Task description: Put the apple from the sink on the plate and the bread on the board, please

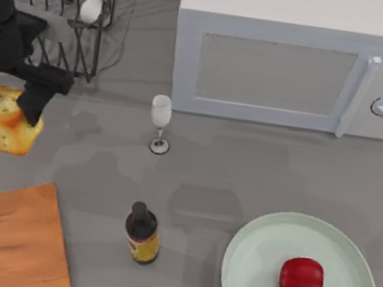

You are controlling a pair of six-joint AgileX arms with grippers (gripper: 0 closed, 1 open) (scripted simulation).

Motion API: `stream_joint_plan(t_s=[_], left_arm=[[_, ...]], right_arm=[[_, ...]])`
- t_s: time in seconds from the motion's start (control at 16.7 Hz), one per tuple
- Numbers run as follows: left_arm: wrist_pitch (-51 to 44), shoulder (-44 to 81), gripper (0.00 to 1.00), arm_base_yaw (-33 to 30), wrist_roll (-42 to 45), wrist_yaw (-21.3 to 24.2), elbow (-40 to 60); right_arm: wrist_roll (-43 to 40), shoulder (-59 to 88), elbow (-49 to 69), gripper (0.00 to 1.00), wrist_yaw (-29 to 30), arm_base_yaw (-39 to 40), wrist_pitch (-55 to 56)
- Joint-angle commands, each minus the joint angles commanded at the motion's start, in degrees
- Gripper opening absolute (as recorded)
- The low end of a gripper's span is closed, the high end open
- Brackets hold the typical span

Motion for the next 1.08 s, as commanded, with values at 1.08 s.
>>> stream_joint_plan(t_s=[1.08], left_arm=[[3.25, -27.65, 0.00, -1.66, -99.06, -1.37, -33.63]], right_arm=[[0.00, 0.00, 0.00, 1.00, 0.00, 0.00, 0.00]])
